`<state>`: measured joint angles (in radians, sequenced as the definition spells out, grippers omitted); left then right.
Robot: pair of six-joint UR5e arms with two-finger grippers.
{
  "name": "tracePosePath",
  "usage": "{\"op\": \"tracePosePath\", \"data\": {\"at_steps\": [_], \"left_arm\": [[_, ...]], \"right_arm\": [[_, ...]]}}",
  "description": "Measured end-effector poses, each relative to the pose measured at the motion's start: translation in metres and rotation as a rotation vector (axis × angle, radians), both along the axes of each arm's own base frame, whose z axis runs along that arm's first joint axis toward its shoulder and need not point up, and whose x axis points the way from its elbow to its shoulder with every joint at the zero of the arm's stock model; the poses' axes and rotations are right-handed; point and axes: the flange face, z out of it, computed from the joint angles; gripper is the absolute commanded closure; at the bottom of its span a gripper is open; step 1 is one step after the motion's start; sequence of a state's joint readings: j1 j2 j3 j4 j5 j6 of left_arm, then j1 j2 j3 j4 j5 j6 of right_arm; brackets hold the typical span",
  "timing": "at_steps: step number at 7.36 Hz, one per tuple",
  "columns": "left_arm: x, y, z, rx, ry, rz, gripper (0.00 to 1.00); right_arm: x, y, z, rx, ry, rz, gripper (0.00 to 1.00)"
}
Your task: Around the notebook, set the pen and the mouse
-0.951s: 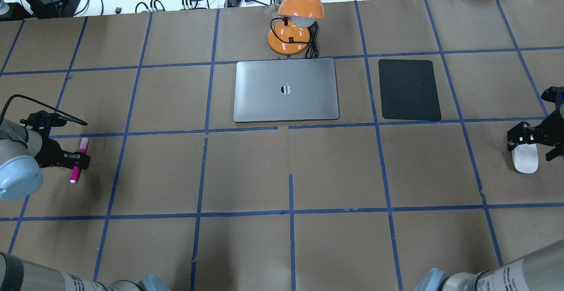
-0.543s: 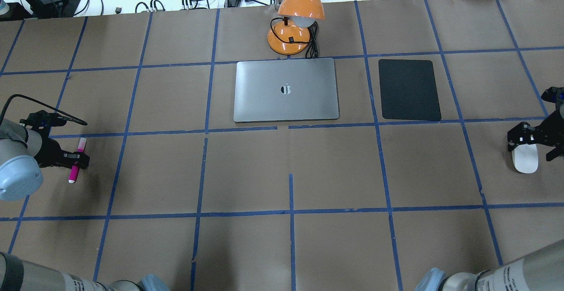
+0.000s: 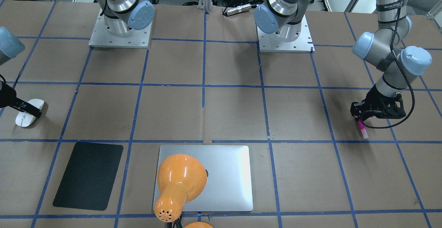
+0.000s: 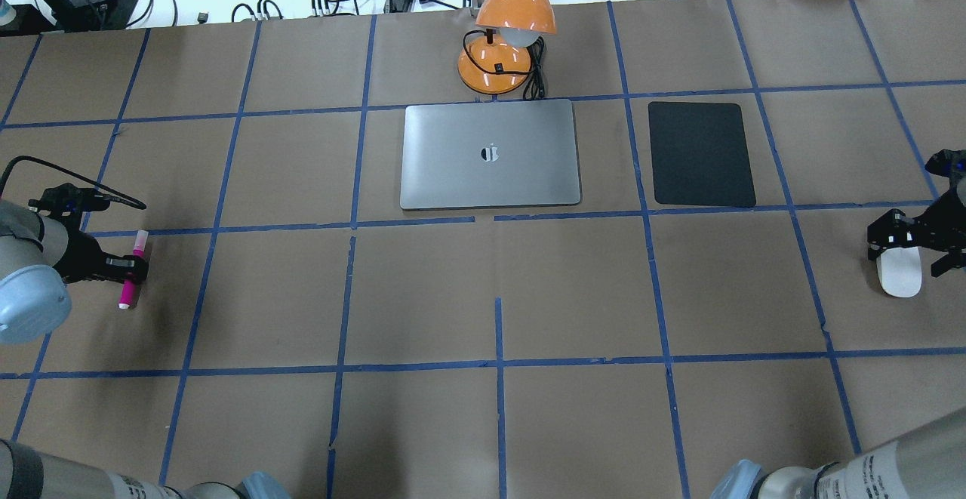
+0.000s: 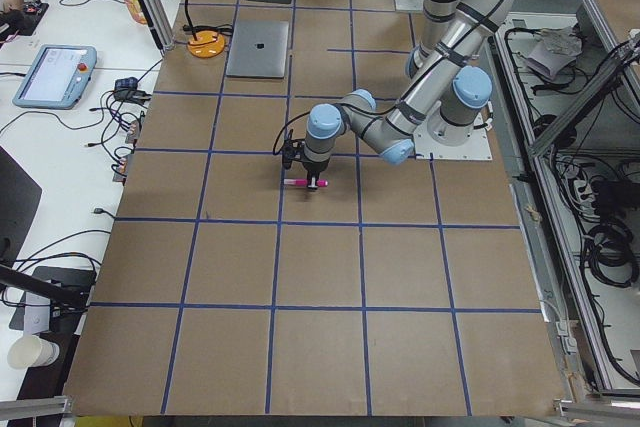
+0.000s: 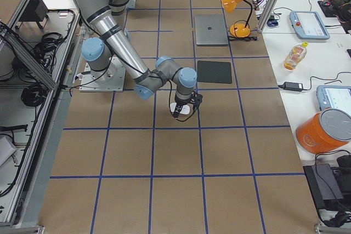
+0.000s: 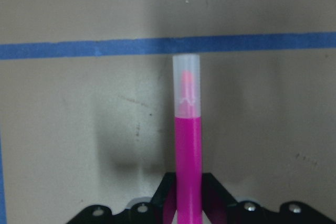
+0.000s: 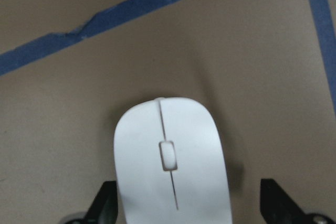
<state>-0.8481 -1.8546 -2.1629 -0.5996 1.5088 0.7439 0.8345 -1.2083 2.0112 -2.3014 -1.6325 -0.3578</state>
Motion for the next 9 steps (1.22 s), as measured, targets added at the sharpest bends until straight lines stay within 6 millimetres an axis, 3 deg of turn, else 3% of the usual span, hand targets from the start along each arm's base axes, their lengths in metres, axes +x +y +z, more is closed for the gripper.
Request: {"op": "tracePosePath", "data": {"at_steps": [1,2,4,6,9], "left_arm": [[-0.020,-0.008,0.011,-0.012,-0.007,0.034,1.00],[-0.058,-0.019,0.026,-0.027,-0.017,0.109,1.00],[-0.167,-0.031,0.053,-0.043,-0.020,0.329,1.00],[-0.279,-0.022,0.066,-0.051,0.036,0.594,1.00],[-0.428,0.012,0.054,0.025,0.201,1.016,1.00]], "right_arm": [[0.000,0.000,-0.001,0.002,-0.002,-0.001,0.34],[0.000,0.000,-0.001,0.005,-0.001,-0.001,0.45],[-0.001,0.000,0.000,0.006,0.003,-0.002,0.61],[-0.001,-0.001,0.004,0.005,0.011,0.001,0.63],[-0.004,-0.010,0.021,-0.007,0.048,0.024,0.62]]}}
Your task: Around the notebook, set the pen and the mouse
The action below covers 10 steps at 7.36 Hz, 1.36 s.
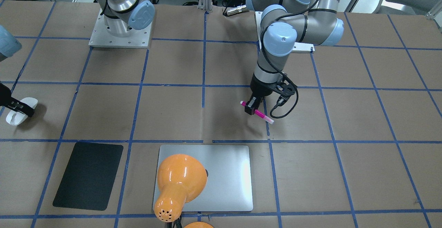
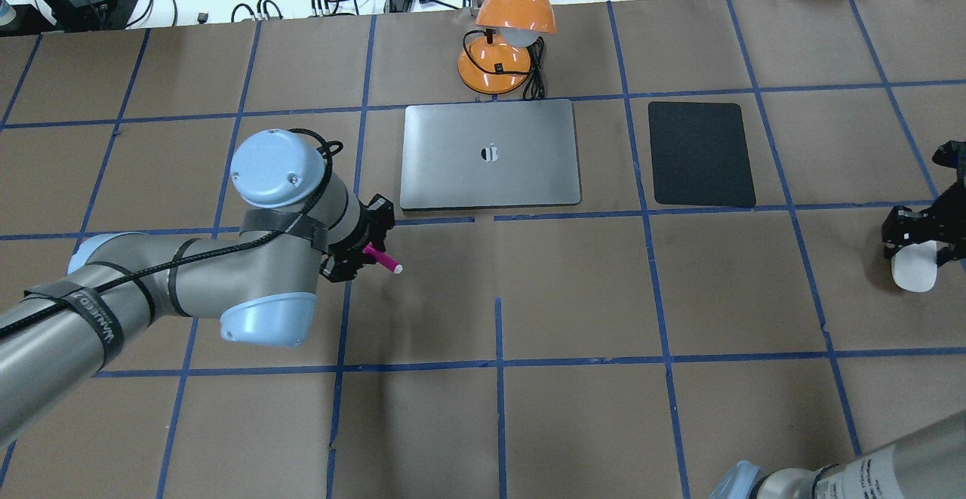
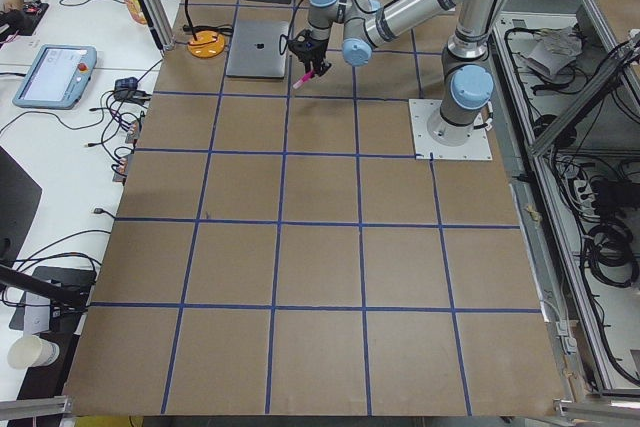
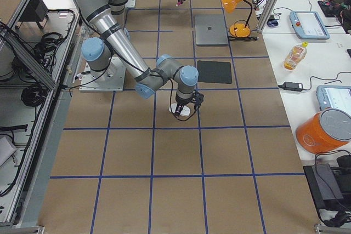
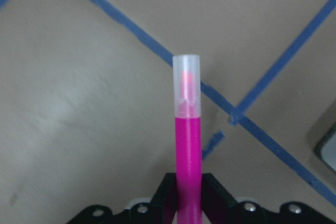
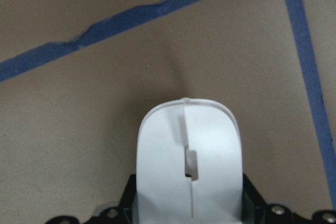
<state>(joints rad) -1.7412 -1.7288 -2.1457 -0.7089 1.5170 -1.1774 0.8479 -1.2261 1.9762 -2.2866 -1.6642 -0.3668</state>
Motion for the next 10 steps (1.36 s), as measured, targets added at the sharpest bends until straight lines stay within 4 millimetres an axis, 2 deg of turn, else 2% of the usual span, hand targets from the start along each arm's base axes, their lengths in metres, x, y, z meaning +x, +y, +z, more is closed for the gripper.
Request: {"op": "tracePosePath", "data": {"at_steps": [2,3,4,7,9,10], "left_arm": [[-0.083,0.012,-0.004,0.040,0.073,0.188,1.00],[-0.114,0.009,-0.006,0.049,0.090,0.256,1.00],[-0.134,0.005,-0.012,0.064,0.096,0.318,1.00],[-0.156,-0.015,-0.023,0.087,0.113,0.371,1.00],[-0.165,-0.028,-0.034,0.116,0.119,0.378,1.00],[-0.166,-0.030,-0.039,0.124,0.114,0.376,0.84]], "right_arm": [[0.008,-0.026,0.025,-0.047,0.030,0.081,0.60],[0.025,-0.043,0.036,-0.068,0.044,0.128,0.61],[0.049,-0.060,0.044,-0.085,0.053,0.176,0.61],[0.123,-0.100,0.056,-0.122,0.066,0.266,0.60],[0.168,-0.125,0.052,-0.138,0.054,0.280,0.59],[0.191,-0.140,0.050,-0.147,0.040,0.269,0.57]]}}
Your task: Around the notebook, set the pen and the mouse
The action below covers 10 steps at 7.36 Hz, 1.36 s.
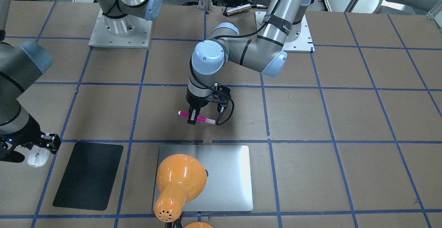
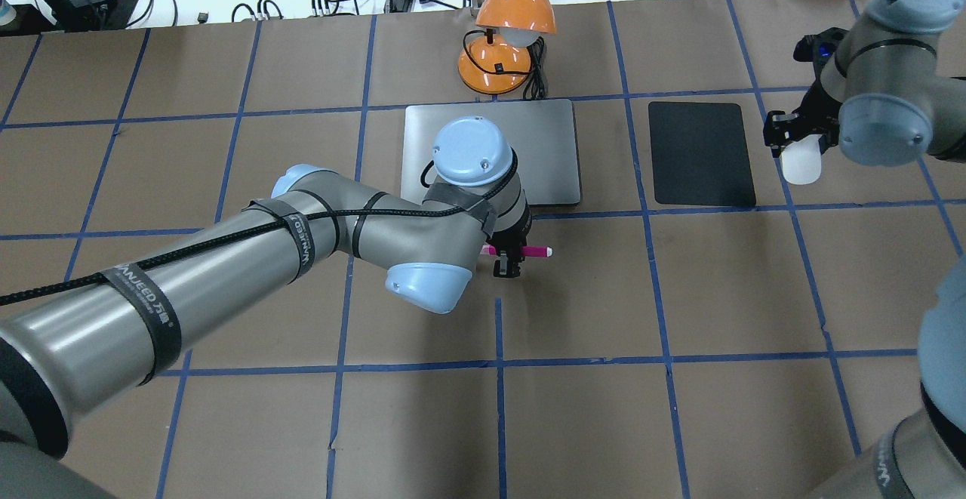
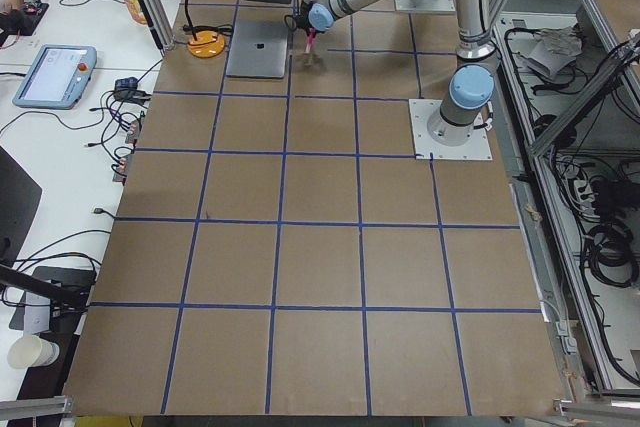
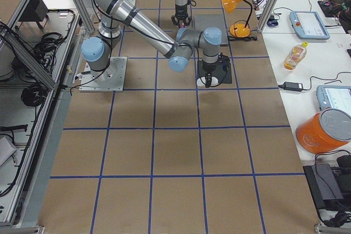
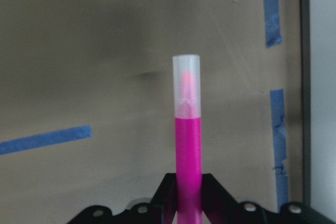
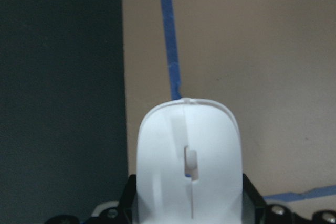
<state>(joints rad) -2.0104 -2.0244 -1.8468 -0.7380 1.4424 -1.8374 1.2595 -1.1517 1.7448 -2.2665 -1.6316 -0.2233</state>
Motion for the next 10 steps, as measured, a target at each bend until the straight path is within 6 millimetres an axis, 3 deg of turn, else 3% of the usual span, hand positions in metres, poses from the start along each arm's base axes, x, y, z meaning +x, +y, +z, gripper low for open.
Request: {"op": "tracePosePath", "data": {"at_steps": [1,4,6,9,10], "left_arm": [[0.000,-0.002,-0.003,0.005,-0.003,-0.001,0.01],[0.014,-0.012,0.005,-0.011,-0.026,0.023,0.00],[0.049,-0.032,0.033,-0.055,-0.028,-0.001,0.00],[0.119,-0.042,0.119,-0.081,-0.061,-0.326,0.00],[0.153,-0.046,0.158,-0.038,-0.071,-0.488,0.00]], "right_arm": [[0.019,-0.013,-0.005,0.000,-0.019,-0.005,0.57],[0.057,-0.035,-0.031,0.013,-0.072,-0.003,0.57],[0.071,-0.040,-0.041,0.020,-0.079,0.001,0.57],[0.073,-0.063,-0.054,0.019,-0.078,0.009,0.48],[0.073,-0.065,-0.057,0.022,-0.079,0.010,0.20]]}}
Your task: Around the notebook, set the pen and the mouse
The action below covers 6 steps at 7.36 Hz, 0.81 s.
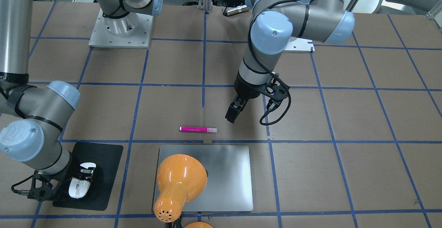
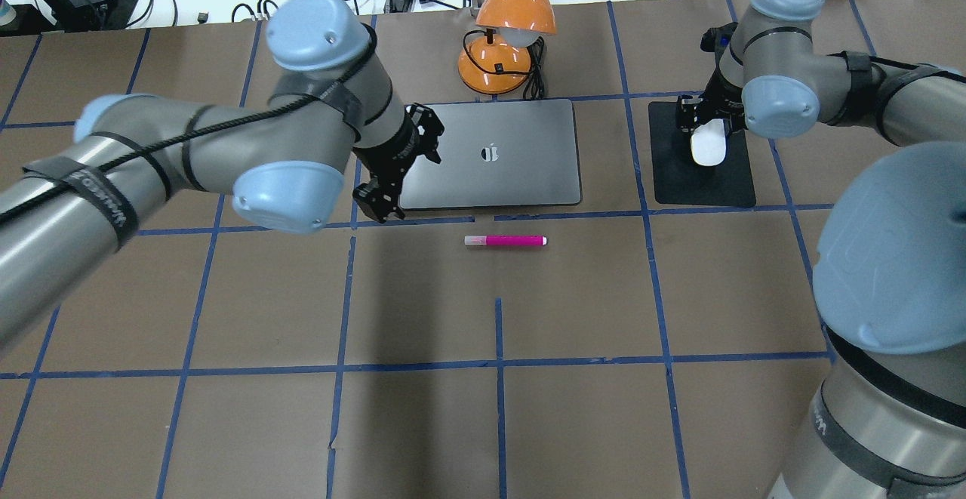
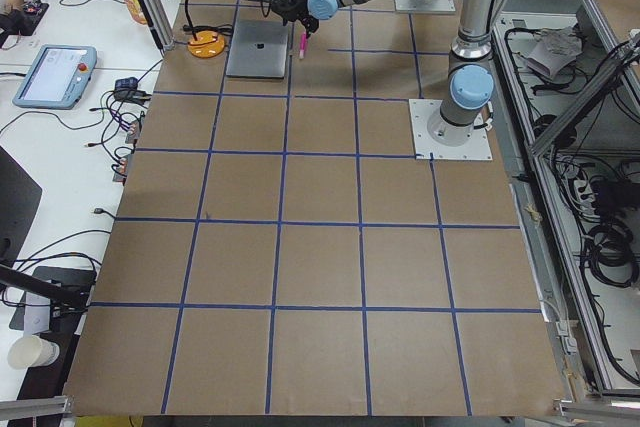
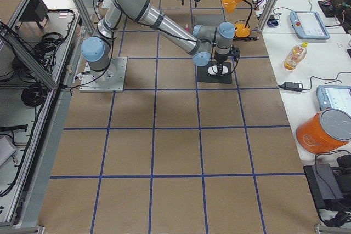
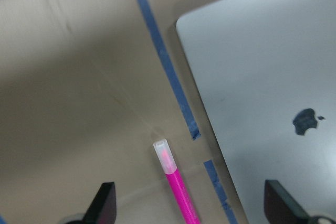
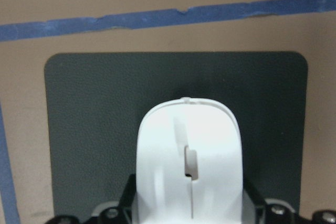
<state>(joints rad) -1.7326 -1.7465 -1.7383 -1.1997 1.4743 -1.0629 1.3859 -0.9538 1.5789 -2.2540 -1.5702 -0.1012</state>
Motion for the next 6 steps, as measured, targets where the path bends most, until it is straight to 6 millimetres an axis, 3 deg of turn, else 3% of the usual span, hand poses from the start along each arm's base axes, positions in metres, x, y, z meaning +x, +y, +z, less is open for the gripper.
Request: {"op": "tracePosePath", "data": {"at_steps": [1,3,4,6], "left_arm": [[0.025,0.002,0.038,0.043,-0.010,-0.177,0.00],[0.044,0.018,0.100,0.026,-0.012,-0.576,0.00],[0.047,0.026,0.119,-0.012,-0.017,-0.772,0.00],[0.054,0.040,0.144,-0.078,-0.041,-1.013,0.00]], "right_arm": [[0.002,-0.001,-0.001,0.001,0.000,0.002,0.00],[0.008,-0.001,0.003,-0.007,0.002,0.013,0.00],[0.012,0.000,0.015,-0.019,0.005,0.018,0.00],[0.043,0.020,0.073,-0.013,0.016,0.053,0.00]]}}
